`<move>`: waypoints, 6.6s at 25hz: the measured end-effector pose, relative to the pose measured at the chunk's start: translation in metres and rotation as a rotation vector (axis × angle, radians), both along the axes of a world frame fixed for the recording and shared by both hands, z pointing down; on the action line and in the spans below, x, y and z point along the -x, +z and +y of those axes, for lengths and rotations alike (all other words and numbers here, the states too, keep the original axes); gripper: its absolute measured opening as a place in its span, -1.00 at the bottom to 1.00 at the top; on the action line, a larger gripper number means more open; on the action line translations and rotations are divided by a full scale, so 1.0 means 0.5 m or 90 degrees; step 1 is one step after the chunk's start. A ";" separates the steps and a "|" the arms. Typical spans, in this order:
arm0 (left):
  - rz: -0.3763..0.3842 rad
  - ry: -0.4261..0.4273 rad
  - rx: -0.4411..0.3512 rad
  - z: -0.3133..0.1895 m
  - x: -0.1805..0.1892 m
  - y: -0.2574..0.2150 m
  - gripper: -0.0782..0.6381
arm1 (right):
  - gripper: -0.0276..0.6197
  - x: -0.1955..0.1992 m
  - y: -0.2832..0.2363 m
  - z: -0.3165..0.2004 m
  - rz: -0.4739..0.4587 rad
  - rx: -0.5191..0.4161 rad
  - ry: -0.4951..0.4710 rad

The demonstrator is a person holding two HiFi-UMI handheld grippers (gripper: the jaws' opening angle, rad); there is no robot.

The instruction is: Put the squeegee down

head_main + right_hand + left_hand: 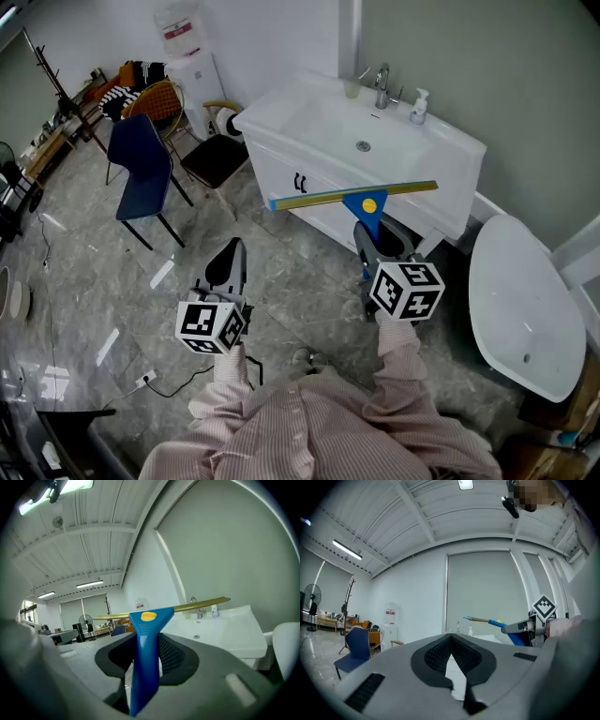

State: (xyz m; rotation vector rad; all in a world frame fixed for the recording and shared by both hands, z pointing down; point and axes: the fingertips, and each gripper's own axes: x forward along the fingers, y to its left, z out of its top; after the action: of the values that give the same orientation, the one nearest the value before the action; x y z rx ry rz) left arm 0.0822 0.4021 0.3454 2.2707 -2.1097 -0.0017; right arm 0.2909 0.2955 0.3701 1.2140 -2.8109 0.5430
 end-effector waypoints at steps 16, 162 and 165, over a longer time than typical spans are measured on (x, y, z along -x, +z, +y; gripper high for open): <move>-0.001 -0.001 0.001 -0.025 -0.004 0.000 -0.78 | -0.49 0.004 0.002 -0.021 -0.013 0.001 -0.006; 0.184 0.185 0.276 -1.608 0.607 0.401 -0.78 | -0.49 0.818 0.480 -1.503 0.192 0.299 0.123; 0.185 0.184 0.275 -1.606 0.607 0.399 -0.78 | -0.49 0.820 0.483 -1.500 0.209 0.295 0.118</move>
State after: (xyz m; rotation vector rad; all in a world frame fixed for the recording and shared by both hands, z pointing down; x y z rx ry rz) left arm -0.2214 -0.4011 0.5451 2.1312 -1.4623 0.1149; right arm -0.1189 -0.4548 0.6115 1.3181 -2.1573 0.8551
